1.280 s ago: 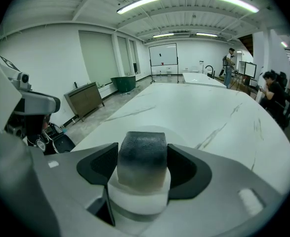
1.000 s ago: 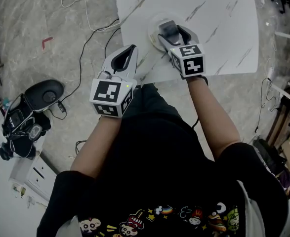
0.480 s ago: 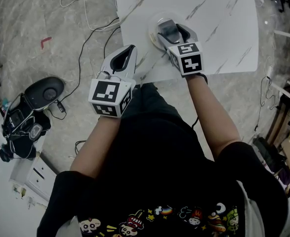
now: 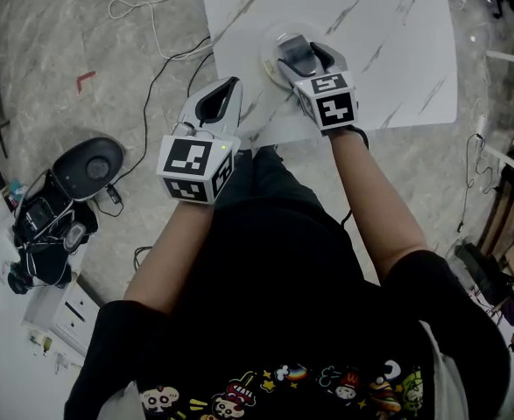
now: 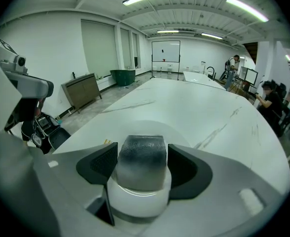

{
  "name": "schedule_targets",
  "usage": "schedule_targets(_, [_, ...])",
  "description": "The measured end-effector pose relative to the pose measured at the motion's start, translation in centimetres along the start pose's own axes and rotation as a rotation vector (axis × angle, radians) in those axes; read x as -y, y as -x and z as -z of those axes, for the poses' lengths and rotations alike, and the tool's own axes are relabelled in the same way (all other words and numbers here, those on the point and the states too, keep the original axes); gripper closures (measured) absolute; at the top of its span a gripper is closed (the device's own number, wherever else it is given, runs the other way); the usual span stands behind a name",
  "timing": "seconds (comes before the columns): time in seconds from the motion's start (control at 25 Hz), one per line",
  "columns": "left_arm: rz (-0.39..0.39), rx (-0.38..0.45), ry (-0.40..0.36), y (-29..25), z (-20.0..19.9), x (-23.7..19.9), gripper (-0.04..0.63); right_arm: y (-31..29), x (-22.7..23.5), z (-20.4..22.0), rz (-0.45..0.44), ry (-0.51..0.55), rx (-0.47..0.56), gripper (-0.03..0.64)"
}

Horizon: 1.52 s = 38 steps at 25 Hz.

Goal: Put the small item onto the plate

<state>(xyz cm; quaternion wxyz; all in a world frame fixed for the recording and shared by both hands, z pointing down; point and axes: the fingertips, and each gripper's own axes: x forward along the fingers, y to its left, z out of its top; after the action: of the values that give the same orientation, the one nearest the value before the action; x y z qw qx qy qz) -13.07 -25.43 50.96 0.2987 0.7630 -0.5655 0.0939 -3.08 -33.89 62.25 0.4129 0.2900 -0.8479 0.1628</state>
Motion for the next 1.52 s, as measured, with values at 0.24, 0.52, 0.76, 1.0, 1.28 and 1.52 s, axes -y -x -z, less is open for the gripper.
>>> schedule_targets(0.24, [-0.01, 0.016, -0.045, 1.3, -1.3, 0.2, 0.594, 3.8, 0.1, -1.7, 0.006, -0.065, 0.123, 0.341])
schedule_targets(0.52, [-0.004, 0.039, -0.141, 1.6, -4.5, 2.1, 0.594, 13.8, 3.1, -5.1, 0.114, -0.152, 0.386, 0.577])
schedule_targets(0.76, [0.024, 0.063, -0.212, 0.9, -6.8, 4.1, 0.594, 19.2, 5.5, -4.6, 0.216, -0.204, 0.468, 0.598])
schedule_targets(1.0, [0.018, 0.122, -0.273, 1.7, -8.7, 5.1, 0.594, 22.5, 5.6, -3.5, 0.252, -0.244, 0.508, 0.598])
schedule_targets(1.28, [0.007, 0.165, -0.292, 2.4, -10.1, 5.6, 0.594, 24.2, 5.2, -4.1, 0.279, -0.235, 0.55, 0.6])
schedule_targets(1.52, [0.007, 0.166, -0.279, 2.4, -10.0, 5.1, 0.595, 23.2, 5.2, -3.5, 0.285, -0.246, 0.527, 0.6])
